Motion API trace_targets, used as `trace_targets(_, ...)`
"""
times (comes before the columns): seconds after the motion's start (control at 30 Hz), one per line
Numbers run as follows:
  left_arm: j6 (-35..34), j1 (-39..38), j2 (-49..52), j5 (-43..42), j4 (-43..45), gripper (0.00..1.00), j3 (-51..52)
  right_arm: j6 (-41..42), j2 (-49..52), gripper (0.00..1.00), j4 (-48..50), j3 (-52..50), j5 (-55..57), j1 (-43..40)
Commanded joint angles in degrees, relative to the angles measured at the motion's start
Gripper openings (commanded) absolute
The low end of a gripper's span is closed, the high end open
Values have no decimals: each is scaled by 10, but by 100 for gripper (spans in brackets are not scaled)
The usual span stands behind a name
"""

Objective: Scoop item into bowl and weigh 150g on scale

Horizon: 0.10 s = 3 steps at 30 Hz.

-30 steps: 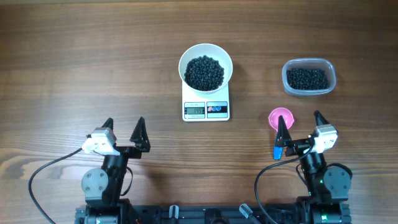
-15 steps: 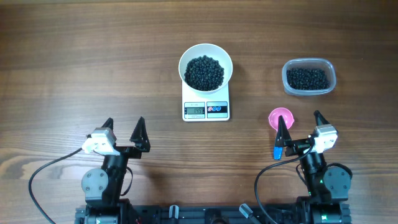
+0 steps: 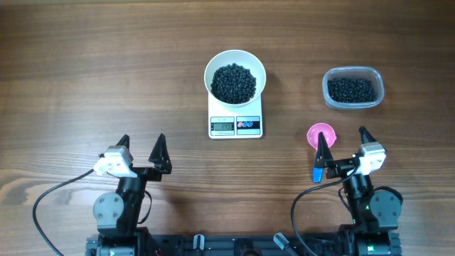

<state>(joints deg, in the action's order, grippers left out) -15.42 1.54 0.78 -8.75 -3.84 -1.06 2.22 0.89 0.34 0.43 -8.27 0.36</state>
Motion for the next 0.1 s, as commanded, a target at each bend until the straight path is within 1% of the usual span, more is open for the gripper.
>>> trace_targets(0.0, -5, -3, -5, 7, 2, 100, 7, -7, -6, 100, 1, -1, 10, 4)
trace_targets(0.07, -5, -3, -5, 7, 2, 100, 7, -7, -6, 100, 1, -1, 10, 4)
